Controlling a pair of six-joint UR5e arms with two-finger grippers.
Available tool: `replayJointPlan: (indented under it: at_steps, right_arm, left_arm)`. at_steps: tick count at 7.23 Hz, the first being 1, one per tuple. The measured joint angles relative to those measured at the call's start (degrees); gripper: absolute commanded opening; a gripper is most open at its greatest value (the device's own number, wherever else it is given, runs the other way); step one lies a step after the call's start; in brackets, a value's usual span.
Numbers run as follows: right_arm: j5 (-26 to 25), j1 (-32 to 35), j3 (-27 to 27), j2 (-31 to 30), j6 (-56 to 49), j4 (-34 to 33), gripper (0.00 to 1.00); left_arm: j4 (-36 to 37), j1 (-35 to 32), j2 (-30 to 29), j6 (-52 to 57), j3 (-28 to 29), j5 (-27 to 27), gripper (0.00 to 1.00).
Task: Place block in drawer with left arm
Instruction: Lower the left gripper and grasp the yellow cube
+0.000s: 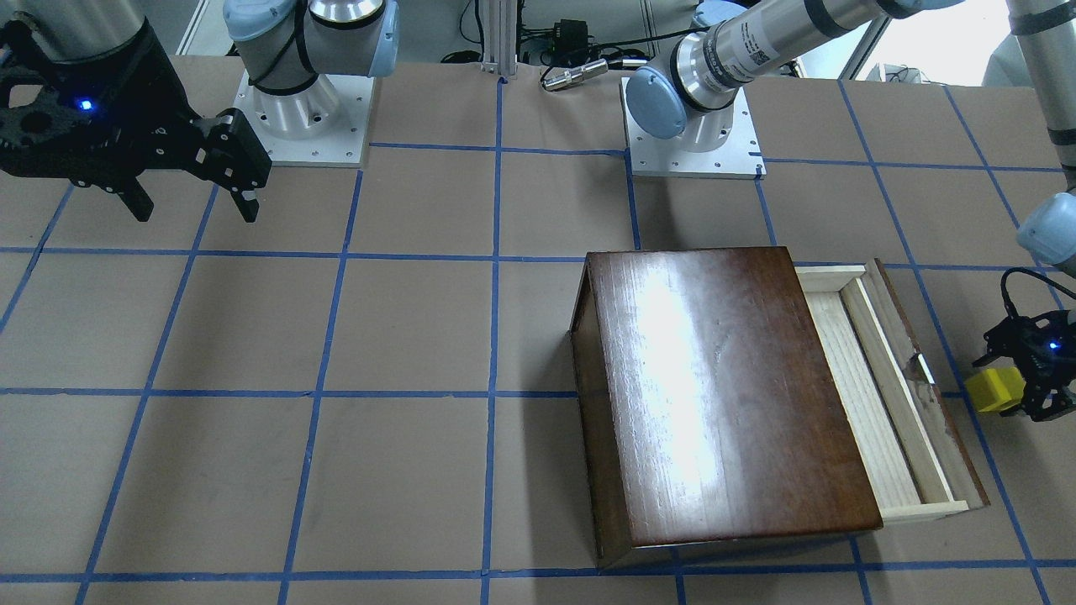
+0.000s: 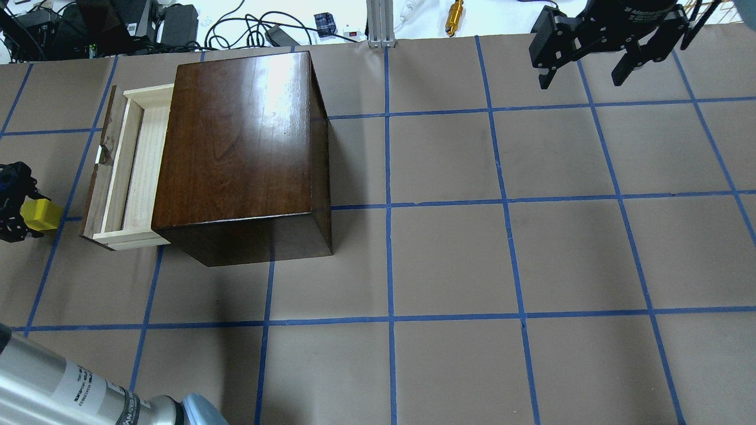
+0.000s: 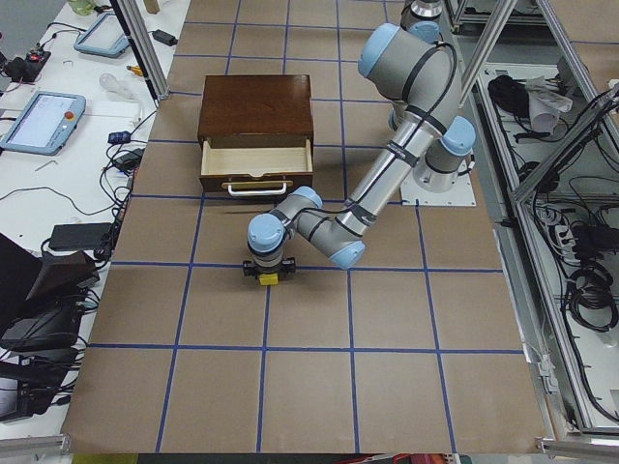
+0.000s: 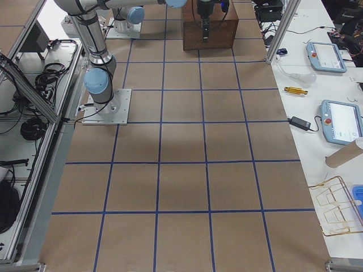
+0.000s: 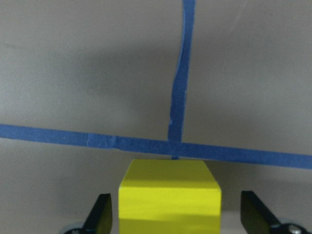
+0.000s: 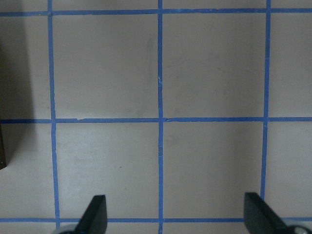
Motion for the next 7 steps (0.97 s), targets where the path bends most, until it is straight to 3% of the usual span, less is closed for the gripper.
replayJointPlan:
  at_steps: [1,2,5,7]
  right_arm:
    - [-0.01,0.00,0.00,-0.02,0.00,0.00,1.00]
    - [-0.01,0.00,0.00,-0.03,0.00,0.00,1.00]
    - [0.05,-0.03,0.00,-0.04,0.00,0.00,1.00]
    - [0.02,-0.03,0.00,-0.04,0.00,0.00,1.00]
  left_arm:
    - [0.05,0.00,-0.03,0.07,-0.03,0.04,0.29]
    - [0.06,0.00,-0.04,0.07,-0.03,0.13,0.22]
    - [0.07,0.00,0.06,-0.23,0.04,0.35,0.15]
    - [-0.01,0.02,0.56,-0.45,0.20,0.31,0.05]
